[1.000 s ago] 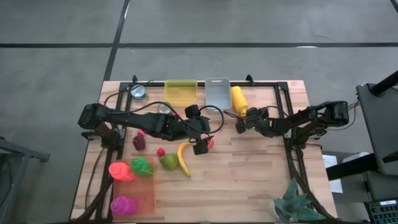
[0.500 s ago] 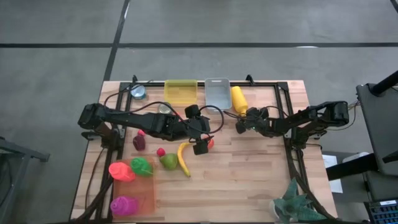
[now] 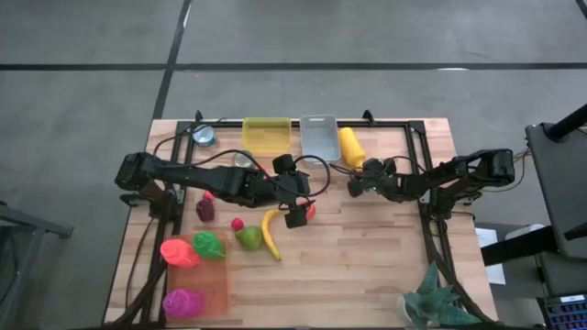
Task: Pick & Place Food Item
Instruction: Put the yellow tumbler into the orange bin
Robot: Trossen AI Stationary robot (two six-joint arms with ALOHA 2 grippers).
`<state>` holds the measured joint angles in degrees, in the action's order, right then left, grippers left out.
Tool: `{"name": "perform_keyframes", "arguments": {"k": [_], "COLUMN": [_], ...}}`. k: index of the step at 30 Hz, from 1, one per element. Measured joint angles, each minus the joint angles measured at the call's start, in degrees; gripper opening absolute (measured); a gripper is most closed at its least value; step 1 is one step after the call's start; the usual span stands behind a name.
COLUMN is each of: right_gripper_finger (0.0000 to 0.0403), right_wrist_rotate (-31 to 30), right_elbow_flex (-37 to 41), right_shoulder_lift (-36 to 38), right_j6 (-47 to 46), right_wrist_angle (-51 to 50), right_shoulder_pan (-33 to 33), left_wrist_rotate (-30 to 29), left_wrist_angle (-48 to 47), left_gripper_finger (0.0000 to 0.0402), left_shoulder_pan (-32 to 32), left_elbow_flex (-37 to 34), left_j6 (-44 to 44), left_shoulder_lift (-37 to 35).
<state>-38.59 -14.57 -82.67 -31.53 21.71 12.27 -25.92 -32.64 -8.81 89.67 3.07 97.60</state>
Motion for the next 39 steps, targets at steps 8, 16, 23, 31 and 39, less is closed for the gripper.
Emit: {"name": "perform_keyframes", "arguments": {"k": [8, 16, 23, 31, 39], "right_gripper_finger": [0.0222, 0.0223, 0.0223, 0.0223, 0.0224], "right_wrist_rotate": [-0.24, -1.32, -1.96, 1.22, 1.15], "right_elbow_flex": [0.00, 0.00, 0.00, 0.00, 0.00], "right_shoulder_lift": [0.89, 8.93, 22.49, 36.51, 38.72], "right_j6": [-1.71, -0.98, 6.80, 11.95, 11.51], "right_wrist_angle": [0.00, -0.04, 0.07, 0.13, 0.13], "right_shoulder_pan": [-0.04, -0.12, -3.99, -14.28, -26.06], "left_wrist_rotate": [0.01, 0.01, 0.01, -0.01, 0.01], "left_wrist_angle": [0.00, -0.02, 0.00, 0.00, -0.02], "left_gripper_finger": [0.0342, 0.0342, 0.0342, 0.0342, 0.0342], "left_shoulder_pan": [0.00, -0.01, 0.01, 0.01, -0.01], "left_elbow_flex": [0.00, 0.00, 0.00, -0.02, 0.00], "left_j6": [0.00, 0.00, 0.00, 0.00, 0.00], "left_shoulder_lift": [0.00, 0.00, 0.00, 0.00, 0.00]}}
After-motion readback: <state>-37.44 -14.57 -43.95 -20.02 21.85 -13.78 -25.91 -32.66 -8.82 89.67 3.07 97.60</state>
